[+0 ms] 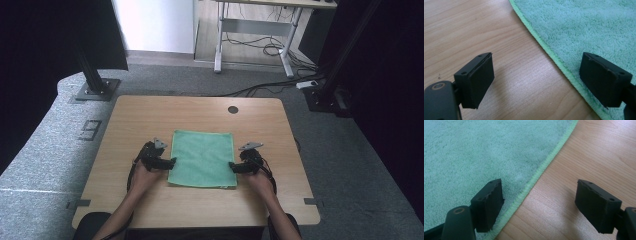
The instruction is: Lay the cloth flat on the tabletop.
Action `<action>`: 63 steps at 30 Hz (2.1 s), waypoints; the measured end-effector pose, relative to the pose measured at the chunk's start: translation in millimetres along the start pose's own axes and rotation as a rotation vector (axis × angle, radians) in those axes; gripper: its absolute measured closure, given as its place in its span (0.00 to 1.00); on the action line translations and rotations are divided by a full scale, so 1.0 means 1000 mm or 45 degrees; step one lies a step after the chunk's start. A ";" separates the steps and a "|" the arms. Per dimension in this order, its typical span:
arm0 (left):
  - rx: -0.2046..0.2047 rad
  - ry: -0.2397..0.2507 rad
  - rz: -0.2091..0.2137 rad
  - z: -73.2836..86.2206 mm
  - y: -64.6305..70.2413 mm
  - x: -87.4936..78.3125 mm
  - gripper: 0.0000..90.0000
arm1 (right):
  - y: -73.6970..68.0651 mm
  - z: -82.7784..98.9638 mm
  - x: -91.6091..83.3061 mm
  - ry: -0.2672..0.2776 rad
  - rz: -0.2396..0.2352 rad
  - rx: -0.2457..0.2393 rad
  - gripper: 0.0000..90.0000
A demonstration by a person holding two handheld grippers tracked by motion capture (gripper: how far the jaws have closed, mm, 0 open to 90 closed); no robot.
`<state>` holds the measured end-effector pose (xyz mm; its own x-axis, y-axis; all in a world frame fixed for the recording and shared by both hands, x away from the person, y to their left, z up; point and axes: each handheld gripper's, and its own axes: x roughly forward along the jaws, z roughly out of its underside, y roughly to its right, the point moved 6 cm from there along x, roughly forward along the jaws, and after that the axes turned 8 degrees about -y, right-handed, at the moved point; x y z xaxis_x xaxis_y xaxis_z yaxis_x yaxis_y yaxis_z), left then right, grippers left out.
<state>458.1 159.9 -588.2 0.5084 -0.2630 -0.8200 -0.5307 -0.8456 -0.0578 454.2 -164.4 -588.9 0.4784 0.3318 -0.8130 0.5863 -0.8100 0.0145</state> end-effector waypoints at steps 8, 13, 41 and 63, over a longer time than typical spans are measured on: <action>-0.007 0.033 0.021 -0.002 -0.004 0.004 0.14 | 0.002 -0.001 0.001 -0.009 -0.011 0.008 0.22; 0.013 0.040 0.016 -0.002 -0.003 0.003 0.15 | 0.003 -0.001 0.001 -0.009 -0.016 0.008 0.23; 0.115 0.085 0.135 0.038 0.019 -0.068 0.12 | -0.009 0.017 -0.056 0.095 -0.017 0.012 0.07; 0.059 -0.032 0.139 0.068 0.007 -0.041 0.00 | 0.013 0.058 -0.031 0.023 0.014 0.073 0.00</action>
<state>387.2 196.7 -593.8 0.4290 -0.3404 -0.8367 -0.6132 -0.7899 0.0069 408.9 -213.2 -597.2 0.4964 0.3310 -0.8025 0.5428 -0.8398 -0.0106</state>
